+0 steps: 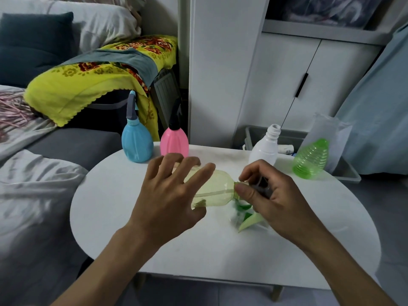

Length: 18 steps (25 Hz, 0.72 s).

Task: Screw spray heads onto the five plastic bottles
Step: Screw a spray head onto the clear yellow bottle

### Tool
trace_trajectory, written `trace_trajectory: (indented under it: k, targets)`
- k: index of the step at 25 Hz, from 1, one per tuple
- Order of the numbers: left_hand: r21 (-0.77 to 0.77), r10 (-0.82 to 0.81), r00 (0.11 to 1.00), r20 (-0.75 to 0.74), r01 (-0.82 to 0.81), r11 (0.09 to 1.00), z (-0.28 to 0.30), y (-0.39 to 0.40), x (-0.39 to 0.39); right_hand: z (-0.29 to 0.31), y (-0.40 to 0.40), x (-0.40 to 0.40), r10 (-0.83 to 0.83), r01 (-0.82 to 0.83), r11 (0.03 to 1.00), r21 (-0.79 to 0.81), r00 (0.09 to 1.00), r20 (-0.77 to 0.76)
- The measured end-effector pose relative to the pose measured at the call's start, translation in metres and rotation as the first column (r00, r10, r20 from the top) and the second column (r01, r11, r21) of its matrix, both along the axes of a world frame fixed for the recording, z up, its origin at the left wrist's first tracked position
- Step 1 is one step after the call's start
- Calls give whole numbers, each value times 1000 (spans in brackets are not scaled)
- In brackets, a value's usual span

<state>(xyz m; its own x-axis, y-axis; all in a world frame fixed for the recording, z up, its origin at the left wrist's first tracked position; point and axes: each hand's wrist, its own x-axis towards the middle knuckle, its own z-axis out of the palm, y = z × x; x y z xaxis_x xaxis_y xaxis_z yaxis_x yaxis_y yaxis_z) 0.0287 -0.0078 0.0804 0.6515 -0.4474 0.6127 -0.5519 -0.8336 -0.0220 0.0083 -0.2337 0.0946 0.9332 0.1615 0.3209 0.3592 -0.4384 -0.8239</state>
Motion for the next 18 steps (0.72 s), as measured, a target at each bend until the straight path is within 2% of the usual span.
trace_trajectory:
  k: [2,4,5,6,7,8,9,10,12,14,16,18]
  targets:
    - [45,-14,1000,23,13,999,-2,-2,-1,0,-2,0,16,-12,999,42,994,-107]
    - [32,-22,997,-79,25,999,-2,-3,-3,2,-3,0,26,-13,997,76,984,-179]
    - [-11,-33,984,-174,32,999,1,-2,-3,3,-5,2,37,12,981,195,969,-244]
    - [-102,-66,953,-297,37,994,4,-2,-3,7,-7,3,95,48,915,401,939,-329]
    - [-243,-138,884,-447,28,970,9,-3,-5,11,-9,4,209,82,777,624,901,-380]
    - [-402,-261,762,-592,2,916,12,-4,-6,15,-10,5,318,92,639,763,872,-372]
    - [-547,-435,589,-681,-14,837,14,-7,-7,17,-9,5,399,63,553,831,856,-330]
    - [-662,-595,407,-693,-32,749,14,-12,-8,16,-5,3,449,13,521,854,846,-287]
    - [-778,-768,123,-628,-122,616,10,-21,-10,8,1,0,508,-75,493,867,834,-217]
    - [-815,-852,-76,-518,-260,519,6,-25,-14,5,4,-1,545,-111,428,897,823,-159]
    - [-819,-874,-145,-463,-308,485,4,-23,-13,7,7,-2,544,-111,377,919,830,-123]
    - [-832,-861,-87,-501,-226,507,5,-24,-15,10,7,-2,471,-91,456,885,869,-153]
